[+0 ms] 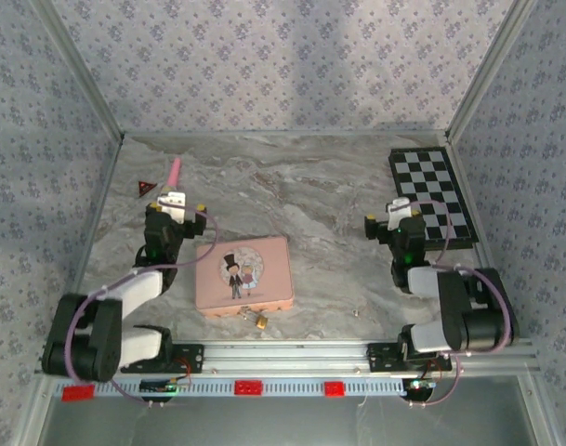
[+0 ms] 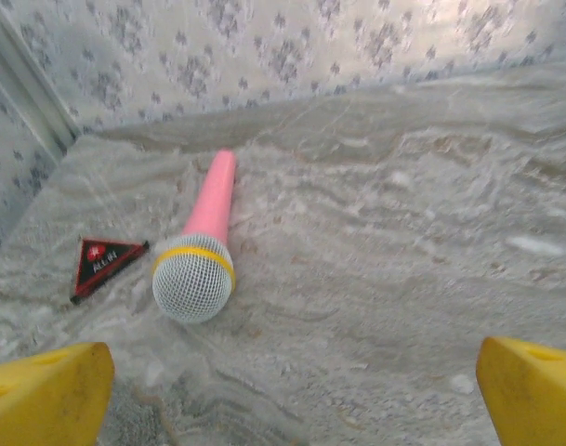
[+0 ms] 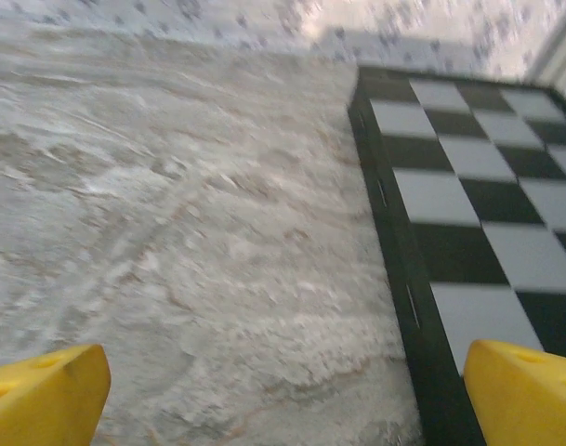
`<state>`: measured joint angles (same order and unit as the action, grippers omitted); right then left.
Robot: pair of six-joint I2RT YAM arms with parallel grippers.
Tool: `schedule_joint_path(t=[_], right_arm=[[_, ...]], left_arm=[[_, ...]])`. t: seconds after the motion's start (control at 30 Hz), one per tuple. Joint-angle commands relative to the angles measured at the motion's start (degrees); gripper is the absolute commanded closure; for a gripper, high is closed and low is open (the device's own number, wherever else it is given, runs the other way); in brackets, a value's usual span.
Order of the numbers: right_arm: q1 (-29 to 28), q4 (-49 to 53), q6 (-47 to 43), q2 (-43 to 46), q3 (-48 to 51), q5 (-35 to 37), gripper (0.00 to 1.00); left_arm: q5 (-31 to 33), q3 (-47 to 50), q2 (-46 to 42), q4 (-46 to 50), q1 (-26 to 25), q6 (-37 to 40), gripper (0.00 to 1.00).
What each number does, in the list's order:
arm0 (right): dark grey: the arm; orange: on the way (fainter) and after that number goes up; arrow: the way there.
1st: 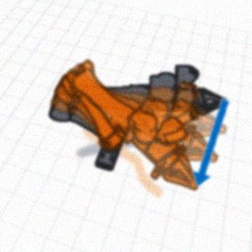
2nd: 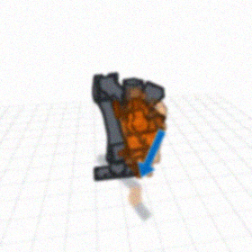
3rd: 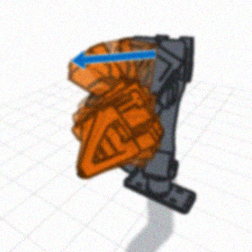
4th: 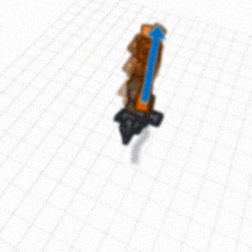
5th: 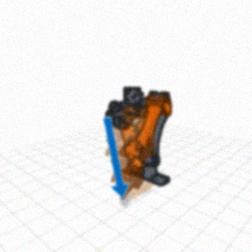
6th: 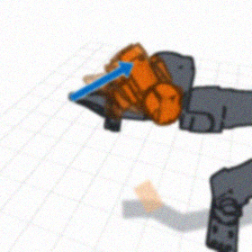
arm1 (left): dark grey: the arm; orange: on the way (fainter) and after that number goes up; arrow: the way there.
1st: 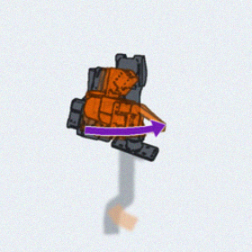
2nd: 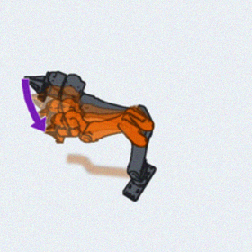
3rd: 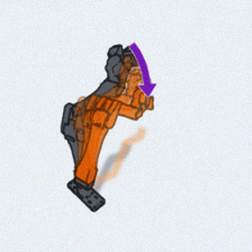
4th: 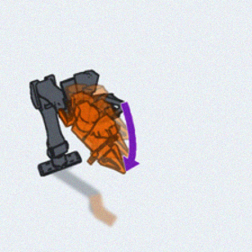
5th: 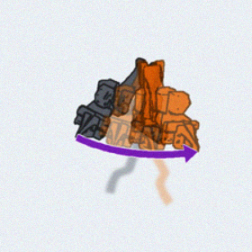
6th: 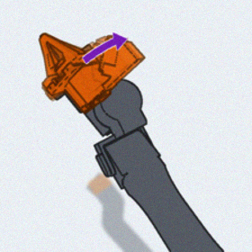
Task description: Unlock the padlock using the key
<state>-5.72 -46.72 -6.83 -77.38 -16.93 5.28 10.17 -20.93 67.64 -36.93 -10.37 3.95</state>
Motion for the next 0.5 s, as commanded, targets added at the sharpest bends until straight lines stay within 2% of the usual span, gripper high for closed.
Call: schedule_joint_path(t=[0.0, 0.07, 0.13, 0.2, 0.27, 0.37, 0.43, 0.47], right_arm=[[-3.72, 8.43, -3.88, 6.35, -1.56, 3.84, 0.01], [-6.25, 13.28, -3.03, 11.66, -1.90, 5.86, 0.01], [-7.98, 17.94, -0.73, 18.52, -2.01, 4.24, 0.01], [-8.74, 22.54, 2.77, 24.90, -2.96, 1.51, 0.01], [-9.31, 27.89, 6.75, 29.90, -5.15, 0.09, 0.01], [-9.40, 38.07, 15.60, 34.53, -10.27, 5.32, 0.01], [-9.02, 47.97, 27.51, 35.84, -14.82, 11.02, 0.01], [-8.73, 53.67, 32.06, 36.05, -17.14, 11.16, 0.01]], left_arm=[[2.64, -2.06, -7.61, 7.67, -1.82, -2.40, 0.00], [0.80, -2.91, -11.66, 10.98, -2.11, -6.28, 0.00], [0.25, -4.57, -15.69, 15.30, -2.11, -12.58, 0.00], [2.81, -7.21, -18.70, 22.16, -2.11, -20.35, 0.00], [7.94, -11.33, -20.93, 32.97, -2.11, -29.56, 0.00], [11.30, -15.28, -23.40, 44.79, -2.02, -37.67, 0.00], [13.90, -15.91, -25.56, 51.23, -1.80, -44.59, 0.00], [14.01, -15.55, -26.75, 53.33, -1.55, -46.91, 0.00]])
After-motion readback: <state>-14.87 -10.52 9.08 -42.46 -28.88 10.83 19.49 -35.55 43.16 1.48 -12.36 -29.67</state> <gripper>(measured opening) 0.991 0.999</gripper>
